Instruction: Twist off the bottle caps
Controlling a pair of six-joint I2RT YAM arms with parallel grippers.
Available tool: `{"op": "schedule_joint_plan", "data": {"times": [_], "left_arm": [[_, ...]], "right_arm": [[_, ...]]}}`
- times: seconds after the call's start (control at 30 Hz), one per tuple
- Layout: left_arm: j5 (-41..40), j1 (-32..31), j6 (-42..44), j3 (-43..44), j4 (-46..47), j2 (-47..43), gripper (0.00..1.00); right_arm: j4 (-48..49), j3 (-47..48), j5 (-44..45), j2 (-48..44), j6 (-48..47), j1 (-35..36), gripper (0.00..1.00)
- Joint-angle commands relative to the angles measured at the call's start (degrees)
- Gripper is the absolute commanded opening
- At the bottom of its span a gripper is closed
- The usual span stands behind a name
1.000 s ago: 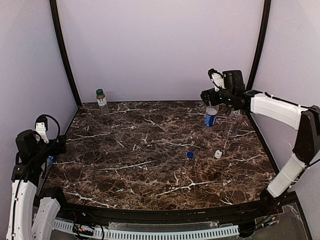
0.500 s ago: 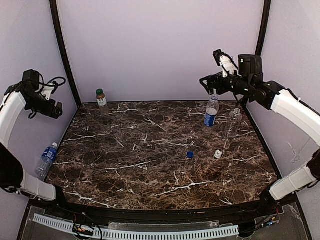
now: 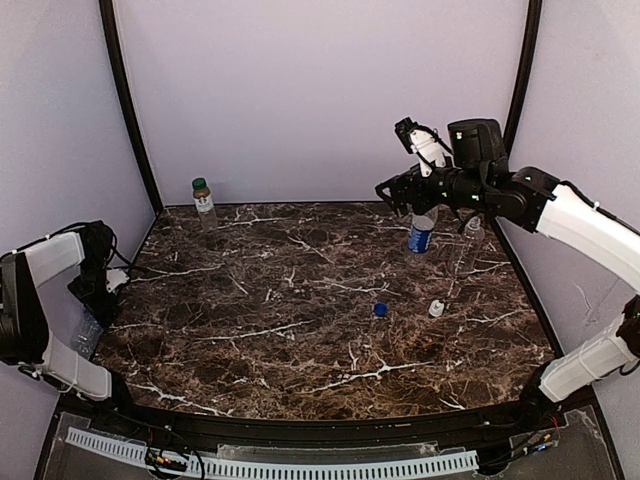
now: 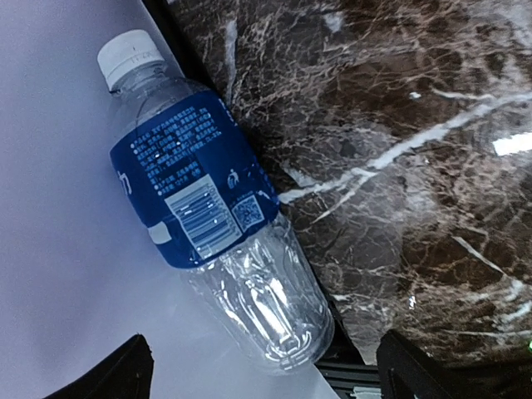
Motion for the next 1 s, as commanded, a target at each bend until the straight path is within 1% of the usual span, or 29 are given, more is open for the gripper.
{"op": "schedule_joint_plan", "data": {"times": [0.0, 0.03, 0.13, 0.23, 0.37, 0.5, 0.6, 0.63, 0.7, 0.73, 0.77, 0.8, 0.83, 0.87, 0.97], "left_arm": [[-8.1, 0.3, 1.9, -8.0, 14.1, 0.7, 0.94], [-9.9, 0.3, 2.0, -9.0, 17.4, 1.2, 0.93], [-11.3, 0.4, 2.3, -12.3, 21.2, 2.1, 0.93], [-14.2, 0.7, 4.4, -15.6, 27.6, 4.3, 0.93], [-14.4, 1.3, 4.8, -17.1, 30.7, 8.0, 0.91], [-16.8, 1.6, 7.2, -19.2, 37.0, 10.4, 0.9], [-20.0, 1.7, 9.5, -20.4, 40.1, 12.3, 0.9], [-19.9, 1.7, 9.7, -20.8, 40.7, 12.4, 0.89], [-17.8, 1.7, 7.9, -20.7, 39.0, 12.1, 0.85], [-16.5, 1.7, 7.4, -20.5, 37.9, 11.9, 0.78], [-16.1, 1.7, 6.5, -20.2, 37.2, 11.7, 0.74], [-15.2, 1.7, 6.2, -20.1, 36.1, 11.4, 0.66], [-14.1, 1.7, 5.6, -19.8, 35.5, 11.2, 0.63], [-13.7, 1.7, 5.4, -19.5, 34.3, 10.5, 0.56], [-11.8, 1.7, 4.6, -18.7, 32.0, 8.5, 0.47]], "right_arm": [[-0.4, -0.9, 2.8, -1.1, 0.7, 1.1, 0.92], [-0.5, -0.8, 2.8, -0.9, 0.7, 1.1, 0.92], [-0.8, -0.5, 2.8, -0.4, 0.7, 1.2, 0.92], [-0.7, -0.5, 2.8, 0.1, 0.6, 1.3, 0.92], [-0.7, -0.6, 2.7, 0.4, 0.5, 1.4, 0.92], [-0.8, -0.6, 2.7, 0.6, 0.3, 1.6, 0.92], [-0.8, -0.5, 2.6, 0.6, 0.0, 1.6, 0.92], [-0.8, -0.6, 2.5, 0.6, -0.1, 1.6, 0.93], [-0.7, -0.6, 2.5, 0.7, -0.3, 1.6, 0.93], [-0.7, -0.6, 2.5, 0.7, -0.3, 1.7, 0.93], [-0.7, -0.5, 2.5, 0.8, -0.3, 1.7, 0.93], [-0.7, -0.5, 2.4, 0.9, -0.3, 1.7, 0.93], [-0.7, -0.5, 2.3, 1.0, -0.3, 1.7, 0.93], [-0.8, -0.4, 2.1, 1.1, -0.4, 1.7, 0.93], [-0.8, -0.5, 2.2, 1.1, -0.3, 1.8, 0.93]]}}
